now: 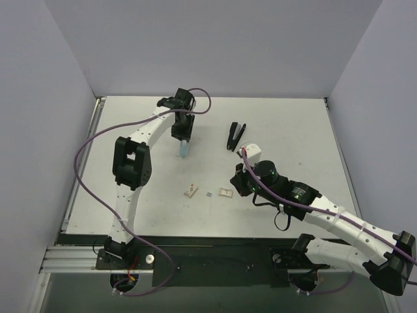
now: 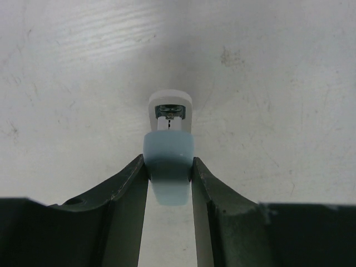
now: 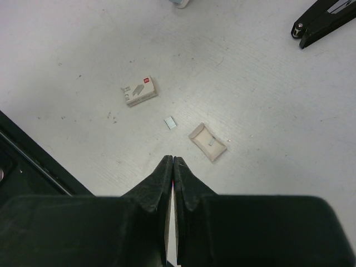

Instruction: Unload the staples from the stapler

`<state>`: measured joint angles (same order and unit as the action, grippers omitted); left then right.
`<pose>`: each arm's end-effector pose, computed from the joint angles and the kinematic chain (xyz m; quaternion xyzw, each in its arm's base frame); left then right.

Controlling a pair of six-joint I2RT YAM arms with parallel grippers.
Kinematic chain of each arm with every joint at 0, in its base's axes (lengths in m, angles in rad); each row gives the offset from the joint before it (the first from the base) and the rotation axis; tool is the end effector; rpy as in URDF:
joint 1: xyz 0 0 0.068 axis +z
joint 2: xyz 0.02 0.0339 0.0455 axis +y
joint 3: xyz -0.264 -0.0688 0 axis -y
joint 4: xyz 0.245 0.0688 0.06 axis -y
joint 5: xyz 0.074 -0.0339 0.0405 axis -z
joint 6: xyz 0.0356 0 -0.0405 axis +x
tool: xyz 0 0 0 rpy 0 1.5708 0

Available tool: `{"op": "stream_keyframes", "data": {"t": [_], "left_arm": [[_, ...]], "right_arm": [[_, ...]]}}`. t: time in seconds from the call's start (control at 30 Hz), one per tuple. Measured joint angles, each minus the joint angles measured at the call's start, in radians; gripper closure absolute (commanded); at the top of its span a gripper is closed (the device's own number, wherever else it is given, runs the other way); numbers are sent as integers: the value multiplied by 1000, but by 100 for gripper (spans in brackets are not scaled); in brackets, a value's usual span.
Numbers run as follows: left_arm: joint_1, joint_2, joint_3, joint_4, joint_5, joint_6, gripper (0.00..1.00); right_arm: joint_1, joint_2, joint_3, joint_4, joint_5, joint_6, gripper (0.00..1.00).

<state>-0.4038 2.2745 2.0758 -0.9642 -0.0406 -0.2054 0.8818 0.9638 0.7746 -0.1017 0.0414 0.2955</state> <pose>0.4478 -0.1897 0.2247 0.0929 0.9747 -0.0418 0.1991 0.1450 0.1737 0.3118 -0.2199 0.7713 0.3177 0.5058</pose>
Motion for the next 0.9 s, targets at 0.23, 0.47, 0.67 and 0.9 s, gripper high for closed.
{"op": "stream_keyframes", "data": {"t": [0.23, 0.47, 0.67, 0.9], "left_arm": [[0, 120, 90, 30, -60, -8, 100], [-3, 163, 94, 54, -84, -22, 100], [-15, 111, -8, 147, -117, -22, 100], [-23, 83, -42, 176, -136, -19, 100]], "right_arm": [[-11, 23, -12, 12, -5, 0, 100], [-12, 85, -33, 38, -21, 11, 100], [-12, 109, -33, 43, -26, 18, 100], [-12, 106, -33, 45, -33, 28, 100]]}}
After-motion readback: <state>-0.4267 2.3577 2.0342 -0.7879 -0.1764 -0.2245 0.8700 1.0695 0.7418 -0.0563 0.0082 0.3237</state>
